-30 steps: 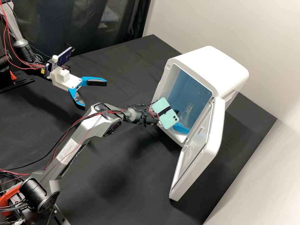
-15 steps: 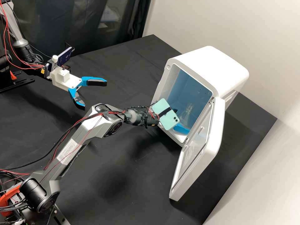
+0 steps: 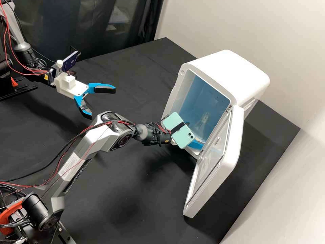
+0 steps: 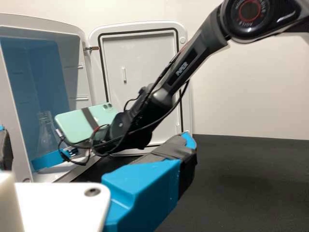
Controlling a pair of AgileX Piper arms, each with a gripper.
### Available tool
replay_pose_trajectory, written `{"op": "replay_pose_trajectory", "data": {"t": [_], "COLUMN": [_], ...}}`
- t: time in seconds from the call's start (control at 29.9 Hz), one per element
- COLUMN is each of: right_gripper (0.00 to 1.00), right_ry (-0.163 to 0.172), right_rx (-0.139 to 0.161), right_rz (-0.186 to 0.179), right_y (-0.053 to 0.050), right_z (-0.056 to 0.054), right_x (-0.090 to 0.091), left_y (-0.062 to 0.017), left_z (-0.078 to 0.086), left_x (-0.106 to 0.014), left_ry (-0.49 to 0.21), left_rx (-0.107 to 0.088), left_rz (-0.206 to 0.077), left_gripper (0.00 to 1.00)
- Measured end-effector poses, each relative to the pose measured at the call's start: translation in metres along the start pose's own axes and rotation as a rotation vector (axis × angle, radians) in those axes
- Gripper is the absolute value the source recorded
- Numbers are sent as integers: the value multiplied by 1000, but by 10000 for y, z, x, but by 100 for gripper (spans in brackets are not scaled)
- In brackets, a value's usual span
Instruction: Place the flask in the incubator
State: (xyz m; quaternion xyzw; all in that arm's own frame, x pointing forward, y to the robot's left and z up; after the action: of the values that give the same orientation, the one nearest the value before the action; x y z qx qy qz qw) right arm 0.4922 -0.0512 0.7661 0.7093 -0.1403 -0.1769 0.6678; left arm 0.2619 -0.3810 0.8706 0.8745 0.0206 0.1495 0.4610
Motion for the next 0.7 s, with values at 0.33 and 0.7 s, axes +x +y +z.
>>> {"op": "replay_pose_trajectory", "data": {"t": [0.33,0.7], "right_gripper": [100,100], "right_ry": [28,63], "right_rx": [67,135], "right_rz": [6,64], "right_y": [112,226], "right_z": [145,393], "right_x": [-263,-784], "left_y": [0,0], "left_z": [0,0], "left_x": [0,0], "left_ry": [0,0], "left_rx": [0,0], "left_rz": [0,0], "left_gripper": [100,100]}}
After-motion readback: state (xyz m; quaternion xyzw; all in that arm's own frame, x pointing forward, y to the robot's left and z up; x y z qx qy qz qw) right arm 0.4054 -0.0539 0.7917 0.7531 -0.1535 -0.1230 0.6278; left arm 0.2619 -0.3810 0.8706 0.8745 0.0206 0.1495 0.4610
